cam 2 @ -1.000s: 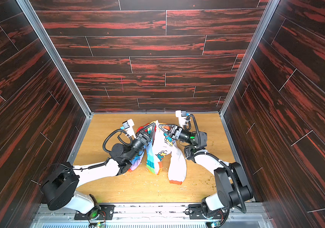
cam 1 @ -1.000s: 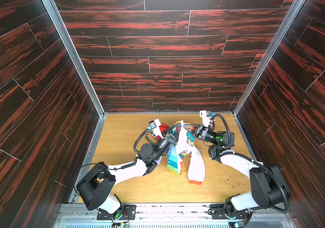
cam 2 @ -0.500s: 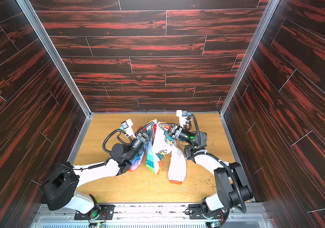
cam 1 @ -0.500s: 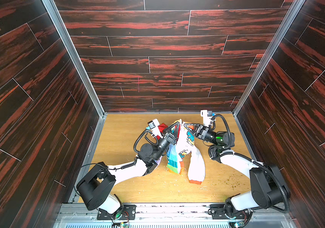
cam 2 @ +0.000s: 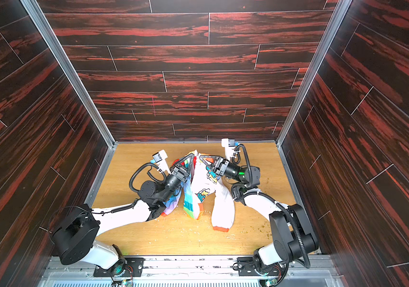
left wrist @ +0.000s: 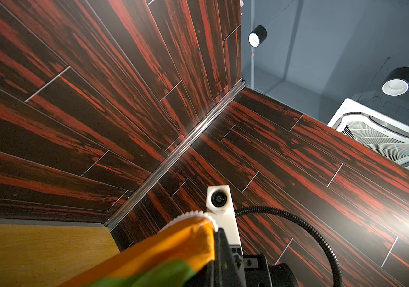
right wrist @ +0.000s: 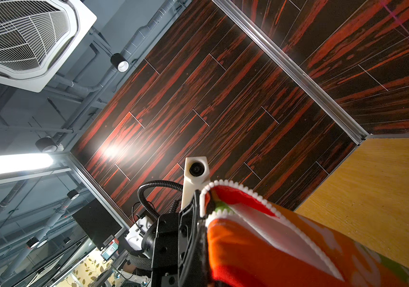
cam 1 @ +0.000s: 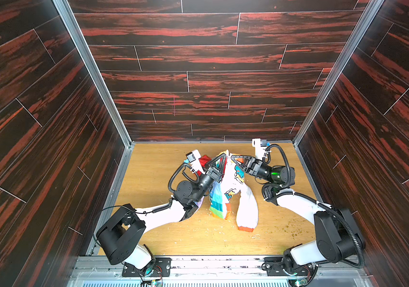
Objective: Zip up the jacket
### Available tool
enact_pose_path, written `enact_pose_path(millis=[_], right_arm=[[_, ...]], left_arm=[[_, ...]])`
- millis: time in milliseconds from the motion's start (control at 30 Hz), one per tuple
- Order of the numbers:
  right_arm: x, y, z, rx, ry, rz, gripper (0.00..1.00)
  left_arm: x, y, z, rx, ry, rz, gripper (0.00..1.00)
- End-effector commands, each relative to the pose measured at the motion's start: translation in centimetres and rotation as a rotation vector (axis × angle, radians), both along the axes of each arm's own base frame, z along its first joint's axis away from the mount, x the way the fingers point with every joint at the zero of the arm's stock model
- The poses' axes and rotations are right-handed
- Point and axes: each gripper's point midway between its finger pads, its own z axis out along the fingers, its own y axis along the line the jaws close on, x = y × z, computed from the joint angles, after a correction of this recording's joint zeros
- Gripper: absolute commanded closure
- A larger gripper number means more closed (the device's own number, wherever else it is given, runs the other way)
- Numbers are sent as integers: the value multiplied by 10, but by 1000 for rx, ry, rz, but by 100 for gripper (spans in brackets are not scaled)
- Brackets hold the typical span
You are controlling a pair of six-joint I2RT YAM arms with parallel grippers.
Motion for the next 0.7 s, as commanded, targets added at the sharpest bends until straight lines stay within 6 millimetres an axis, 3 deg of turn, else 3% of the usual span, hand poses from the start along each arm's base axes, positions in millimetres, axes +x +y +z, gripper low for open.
enact_pose_path(millis=[0,667], right_arm=[[-13,-5,28,56,-98,-8,100],[-12,-4,26,46,-93,-6,100]], left_arm=[[-10,6,12,-39,-38,-10,100],[-12,4,7,-28,-31,-31,100]])
